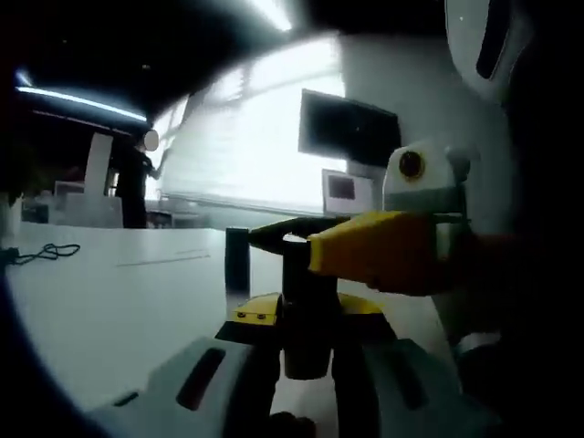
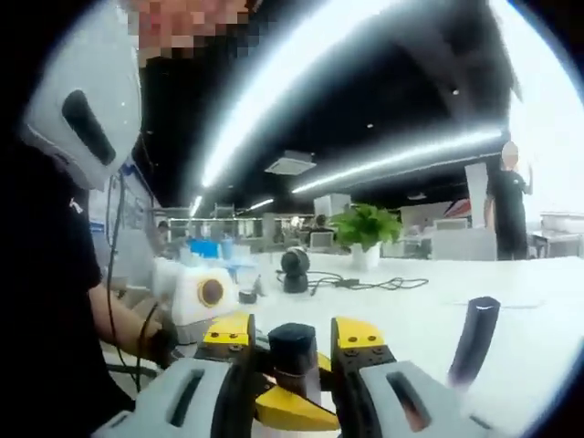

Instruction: Pick up cosmetic bottle twist off cap place on table pick up cap screw tight cap place on table

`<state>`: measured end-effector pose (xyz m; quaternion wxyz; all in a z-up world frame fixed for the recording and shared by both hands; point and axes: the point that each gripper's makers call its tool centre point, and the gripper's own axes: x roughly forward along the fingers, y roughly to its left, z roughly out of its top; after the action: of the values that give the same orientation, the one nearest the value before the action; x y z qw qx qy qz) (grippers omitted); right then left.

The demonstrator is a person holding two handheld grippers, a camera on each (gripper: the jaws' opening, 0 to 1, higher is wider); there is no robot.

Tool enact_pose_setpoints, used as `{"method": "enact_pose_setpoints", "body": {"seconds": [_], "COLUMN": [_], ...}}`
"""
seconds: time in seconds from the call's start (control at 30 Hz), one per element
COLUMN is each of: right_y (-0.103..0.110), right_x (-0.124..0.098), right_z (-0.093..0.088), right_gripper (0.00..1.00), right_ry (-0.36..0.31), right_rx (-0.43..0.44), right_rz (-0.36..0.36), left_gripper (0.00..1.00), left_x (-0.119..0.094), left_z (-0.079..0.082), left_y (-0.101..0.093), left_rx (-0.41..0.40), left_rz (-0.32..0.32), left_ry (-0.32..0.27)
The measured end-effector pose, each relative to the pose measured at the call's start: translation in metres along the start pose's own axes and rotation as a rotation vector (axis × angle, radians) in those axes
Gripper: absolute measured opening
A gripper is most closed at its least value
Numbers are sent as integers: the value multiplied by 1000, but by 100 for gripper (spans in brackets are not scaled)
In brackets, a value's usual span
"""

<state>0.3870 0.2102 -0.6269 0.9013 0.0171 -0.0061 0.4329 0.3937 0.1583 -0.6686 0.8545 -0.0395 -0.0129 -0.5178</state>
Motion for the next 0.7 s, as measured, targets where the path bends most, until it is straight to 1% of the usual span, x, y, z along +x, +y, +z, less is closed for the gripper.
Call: {"method": "enact_pose_setpoints", "body": {"seconds": [0.03,0.07,0.1,0.13,0.2,0.23,0.27,0.3,0.33,0.37,0.43,0.47,0.53,0.7], "right_y": [-2,-6,-6,-10,-14,-17,-18,-18,-16,-18,-21,-21,-22,-21], "right_x": [0,-1,-1,-2,-3,-3,-2,-2,0,0,2,3,3,4], "right_z": [1,4,7,5,3,3,1,-3,-3,-4,-8,-9,-11,-13], "right_gripper": [25,22,21,20,20,21,23,23,23,22,20,17,13,12], "right_ry": [3,-10,-26,-16,-8,-2,6,23,18,20,26,25,33,46], "right_rx": [-3,-35,-43,-6,-21,-47,-53,-48,-50,-50,-20,-19,-44,-108], "right_rz": [-33,-83,-104,-140,-189,-220,-230,-241,-240,-255,-286,-292,-312,-320], "left_gripper": [10,10,10,10,10,10,10,10,10,10,10,10,10,10], "left_x": [1,2,2,2,1,1,0,0,-1,-2,-3,-4,-4,-4], "left_z": [0,0,0,-1,-1,-1,-2,-3,-3,-3,-4,-3,-4,-4], "left_y": [1,5,6,10,11,12,14,16,18,21,26,28,30,31], "left_rx": [-3,5,10,25,22,10,-4,-2,1,9,8,15,31,38], "left_rz": [8,40,51,79,89,96,114,120,132,153,168,179,192,206], "left_ry": [-2,-1,-1,2,3,1,0,2,3,1,2,1,7,8]}}
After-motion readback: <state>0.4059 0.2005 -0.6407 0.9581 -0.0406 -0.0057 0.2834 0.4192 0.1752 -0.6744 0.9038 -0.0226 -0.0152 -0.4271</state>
